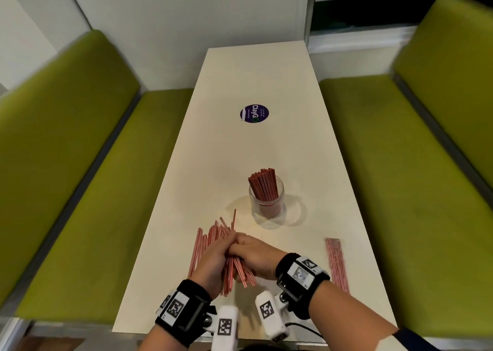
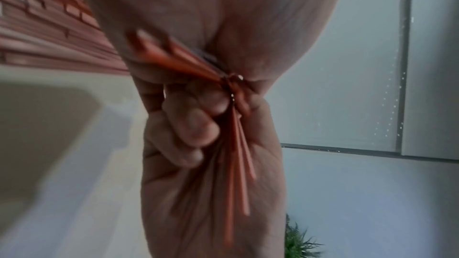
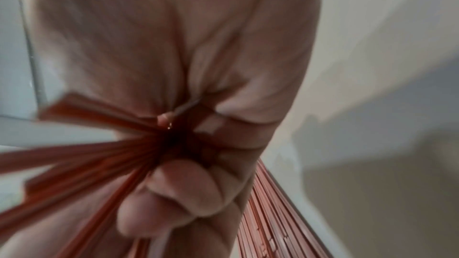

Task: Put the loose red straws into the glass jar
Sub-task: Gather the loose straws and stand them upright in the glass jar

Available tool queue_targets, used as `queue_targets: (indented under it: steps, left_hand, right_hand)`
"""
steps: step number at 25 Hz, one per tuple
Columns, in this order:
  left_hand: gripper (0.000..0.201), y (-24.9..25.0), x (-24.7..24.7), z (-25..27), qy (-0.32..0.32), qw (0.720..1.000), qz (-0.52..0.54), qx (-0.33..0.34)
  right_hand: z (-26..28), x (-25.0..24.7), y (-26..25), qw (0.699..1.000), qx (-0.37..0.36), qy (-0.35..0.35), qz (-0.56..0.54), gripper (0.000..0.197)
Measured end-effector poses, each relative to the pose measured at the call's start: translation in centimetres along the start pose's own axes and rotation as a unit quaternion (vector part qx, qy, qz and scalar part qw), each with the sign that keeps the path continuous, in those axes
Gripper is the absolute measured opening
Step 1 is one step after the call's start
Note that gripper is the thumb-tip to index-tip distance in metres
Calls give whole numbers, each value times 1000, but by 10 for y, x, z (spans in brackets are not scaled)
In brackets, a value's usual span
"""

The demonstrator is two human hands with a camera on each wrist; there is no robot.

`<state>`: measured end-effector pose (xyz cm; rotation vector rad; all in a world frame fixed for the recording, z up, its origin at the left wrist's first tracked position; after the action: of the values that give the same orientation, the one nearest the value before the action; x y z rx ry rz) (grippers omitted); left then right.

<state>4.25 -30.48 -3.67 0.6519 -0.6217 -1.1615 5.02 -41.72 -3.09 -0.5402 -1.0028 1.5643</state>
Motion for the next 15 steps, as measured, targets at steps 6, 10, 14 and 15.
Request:
queue_targets:
  steps: [6, 10, 14, 15]
  left_hand:
    - [42, -4, 17, 0, 21, 998, -14, 51]
    - [42, -4, 23, -2, 8, 991, -53, 121]
    - [32, 5, 34, 7, -62, 974, -129, 176]
    - [29, 10, 36, 9, -68, 970, -136, 190]
  right_hand:
    - [0, -18, 4, 997, -38, 13, 70, 28]
    - [7, -31, 8, 999, -7, 36, -6, 8]
    - [12, -41, 6, 988, -46, 112, 94, 7]
    - [13, -44, 6, 981, -56, 129, 132, 8]
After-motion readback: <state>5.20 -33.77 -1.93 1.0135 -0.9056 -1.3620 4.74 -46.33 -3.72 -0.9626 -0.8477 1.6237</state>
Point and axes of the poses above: each hand's wrist, its own z-axis away from the middle knuckle, its own x-axis out of the palm, y = z × x, the point moved 1 cm from there along -z, towards the middle knuckle, and after that the axes turned 15 degrees about y, right-handed, at the moved point
